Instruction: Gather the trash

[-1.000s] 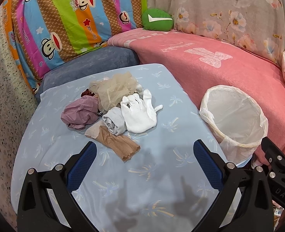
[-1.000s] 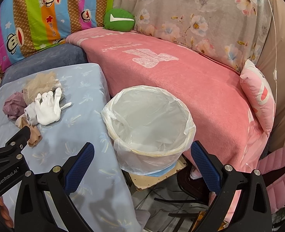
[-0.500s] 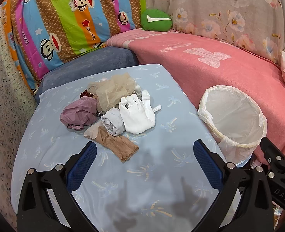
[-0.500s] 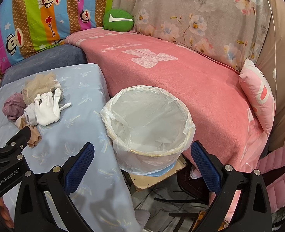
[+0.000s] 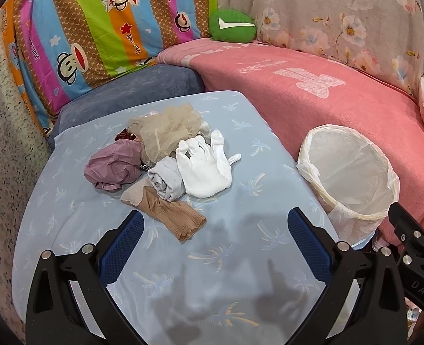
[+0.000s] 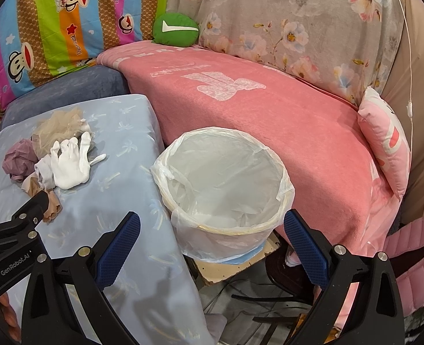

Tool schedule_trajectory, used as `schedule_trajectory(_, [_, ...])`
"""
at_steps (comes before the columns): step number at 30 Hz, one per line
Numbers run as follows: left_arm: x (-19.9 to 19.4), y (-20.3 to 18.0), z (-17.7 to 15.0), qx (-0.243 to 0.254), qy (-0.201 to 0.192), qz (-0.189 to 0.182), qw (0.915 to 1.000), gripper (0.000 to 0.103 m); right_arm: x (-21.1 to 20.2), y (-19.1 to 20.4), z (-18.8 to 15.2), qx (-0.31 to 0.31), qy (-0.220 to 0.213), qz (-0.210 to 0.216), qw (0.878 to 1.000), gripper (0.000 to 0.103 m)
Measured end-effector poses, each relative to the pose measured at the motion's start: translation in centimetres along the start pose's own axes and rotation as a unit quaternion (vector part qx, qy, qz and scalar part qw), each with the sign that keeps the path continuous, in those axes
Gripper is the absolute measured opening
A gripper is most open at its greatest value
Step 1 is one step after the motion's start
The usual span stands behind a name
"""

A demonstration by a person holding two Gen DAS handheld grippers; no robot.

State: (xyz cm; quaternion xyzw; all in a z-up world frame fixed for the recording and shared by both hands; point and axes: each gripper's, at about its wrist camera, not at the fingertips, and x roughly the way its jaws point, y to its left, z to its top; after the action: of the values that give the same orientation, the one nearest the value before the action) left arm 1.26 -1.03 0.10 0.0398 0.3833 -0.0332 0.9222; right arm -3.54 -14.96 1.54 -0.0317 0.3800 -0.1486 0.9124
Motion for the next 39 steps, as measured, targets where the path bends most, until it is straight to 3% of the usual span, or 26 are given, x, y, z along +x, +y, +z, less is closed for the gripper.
schedule_trajectory(13, [2.6,2.9,-0.1,-0.003,0.004,-0.004,1.0000,0.096,1.8,2.5,1.3,0.008,0.000,0.013,1.000,0.097])
schedule_trajectory(26, [8.1,10.6,-0.9,-0.065,0.046,0.031,0.9963,0.096,4.4,7.5,3.3,0.002,-0.001,0.053,0.999,0.097])
schedule_trajectory(34, [10.5,11.4,-0.7,-0.081,0.062,0.004,0.9948,0.096,6.3,11.3,4.3,-0.009,0.004,0.082,0.997,0.097])
schedule_trajectory(39, [11.4,12.0,-1.2,-0.104,0.080,-0.038,0.9906,0.096,7.6,13.1,4.6,-0.011,0.015,0.096,0.995,0.097])
